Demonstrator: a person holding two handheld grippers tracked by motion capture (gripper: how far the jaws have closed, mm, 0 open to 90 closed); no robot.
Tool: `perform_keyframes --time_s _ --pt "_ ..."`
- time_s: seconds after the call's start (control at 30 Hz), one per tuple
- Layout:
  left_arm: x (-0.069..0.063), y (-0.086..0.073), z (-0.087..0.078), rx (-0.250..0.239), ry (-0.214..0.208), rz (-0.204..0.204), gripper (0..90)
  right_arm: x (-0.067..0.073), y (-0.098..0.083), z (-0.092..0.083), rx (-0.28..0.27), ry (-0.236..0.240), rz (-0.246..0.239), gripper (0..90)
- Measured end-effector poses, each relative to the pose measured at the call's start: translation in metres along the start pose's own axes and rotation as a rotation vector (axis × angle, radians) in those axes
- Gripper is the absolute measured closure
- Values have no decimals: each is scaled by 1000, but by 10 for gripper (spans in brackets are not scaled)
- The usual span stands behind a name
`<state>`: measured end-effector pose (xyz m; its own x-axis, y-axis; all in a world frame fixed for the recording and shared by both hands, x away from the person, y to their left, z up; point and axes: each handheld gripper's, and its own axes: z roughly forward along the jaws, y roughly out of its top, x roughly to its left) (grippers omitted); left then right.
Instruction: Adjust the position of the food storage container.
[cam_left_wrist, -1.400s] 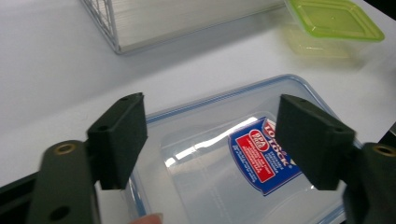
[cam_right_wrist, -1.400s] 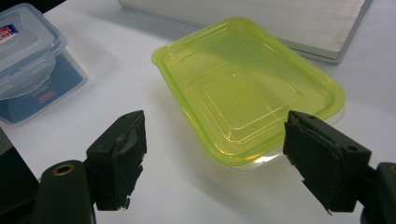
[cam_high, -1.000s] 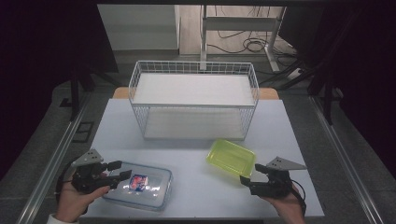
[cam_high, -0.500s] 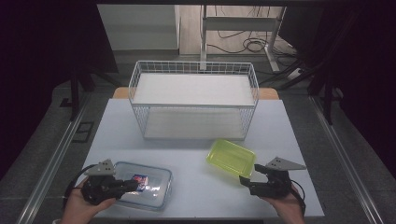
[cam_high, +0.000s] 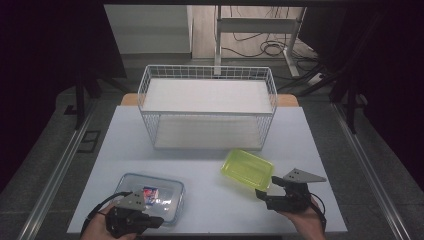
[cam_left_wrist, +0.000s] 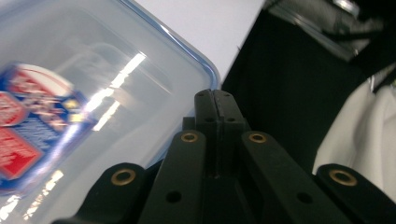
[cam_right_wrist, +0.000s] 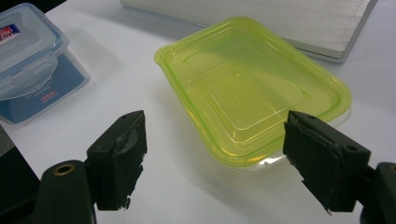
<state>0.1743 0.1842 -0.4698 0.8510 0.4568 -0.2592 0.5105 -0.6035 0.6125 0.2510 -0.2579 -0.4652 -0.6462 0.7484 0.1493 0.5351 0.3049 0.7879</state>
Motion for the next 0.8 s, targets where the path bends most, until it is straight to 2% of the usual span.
perform_keyframes --time_s 0.13,0.23,0.3,0.57,0.73,0.8 --pt "-3 0 8 39 -2 21 900 0 0 0 0 -1 1 218" --pt "-3 0 13 58 4 17 900 -1 0 0 2 -1 -1 218" --pt "-2 0 14 48 -8 17 900 -1 -1 1 6 -1 0 218" --pt "1 2 15 27 5 16 900 0 -1 1 6 -1 -3 218" --pt "2 5 17 17 36 14 900 0 -1 2 7 -2 -4 218" --pt "4 8 19 9 65 -1 900 0 -1 2 9 -4 -2 218"
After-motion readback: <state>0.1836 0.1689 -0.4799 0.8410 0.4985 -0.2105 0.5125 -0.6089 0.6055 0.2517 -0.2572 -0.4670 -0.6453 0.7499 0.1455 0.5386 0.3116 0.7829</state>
